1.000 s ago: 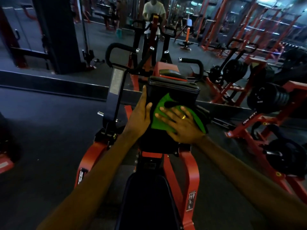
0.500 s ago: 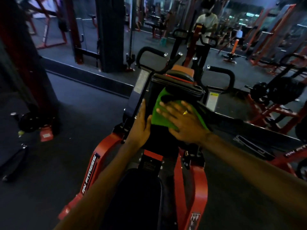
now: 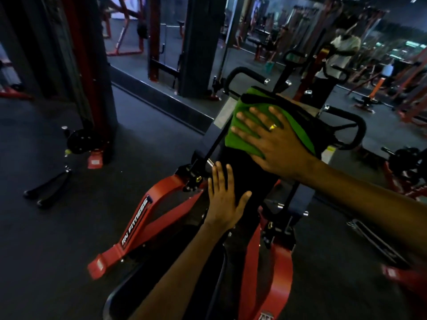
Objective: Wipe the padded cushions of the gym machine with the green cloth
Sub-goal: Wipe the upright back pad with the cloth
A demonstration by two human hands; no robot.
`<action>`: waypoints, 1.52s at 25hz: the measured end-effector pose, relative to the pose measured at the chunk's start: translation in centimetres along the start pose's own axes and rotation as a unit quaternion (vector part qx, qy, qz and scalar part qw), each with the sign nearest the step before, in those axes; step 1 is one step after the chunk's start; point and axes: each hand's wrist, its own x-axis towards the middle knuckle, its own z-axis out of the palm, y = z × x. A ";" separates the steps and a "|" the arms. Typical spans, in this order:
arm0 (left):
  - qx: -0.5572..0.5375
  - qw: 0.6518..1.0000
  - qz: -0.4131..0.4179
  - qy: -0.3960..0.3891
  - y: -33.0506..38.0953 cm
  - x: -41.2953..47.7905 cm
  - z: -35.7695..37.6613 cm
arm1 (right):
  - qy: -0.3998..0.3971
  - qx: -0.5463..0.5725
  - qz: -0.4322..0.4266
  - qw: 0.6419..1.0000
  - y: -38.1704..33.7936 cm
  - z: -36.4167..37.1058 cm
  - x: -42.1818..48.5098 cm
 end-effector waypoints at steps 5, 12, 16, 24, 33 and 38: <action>0.024 1.000 0.003 -0.012 -0.4 -0.1 0.0 | -0.021 -0.030 -0.013 0.999 -3.2 1.8 2.0; 0.038 0.999 -0.004 -0.015 -0.5 -1.2 0.8 | 0.001 0.015 -0.023 1.000 -1.2 1.1 1.7; 0.039 0.998 -0.001 -0.057 -0.9 -1.0 0.5 | -0.028 -0.002 0.027 0.999 -1.5 0.3 3.8; 0.036 0.998 0.000 -0.060 -1.0 -0.8 0.9 | -0.051 0.065 0.127 0.988 -0.1 -0.8 3.8; 0.024 0.999 0.015 -0.043 -1.3 -0.6 1.6 | -0.121 -0.016 0.091 0.988 -0.9 -0.4 7.1; 0.021 1.000 0.021 -0.002 -1.6 -0.6 2.5 | -0.089 0.016 0.081 0.993 0.8 -1.7 2.1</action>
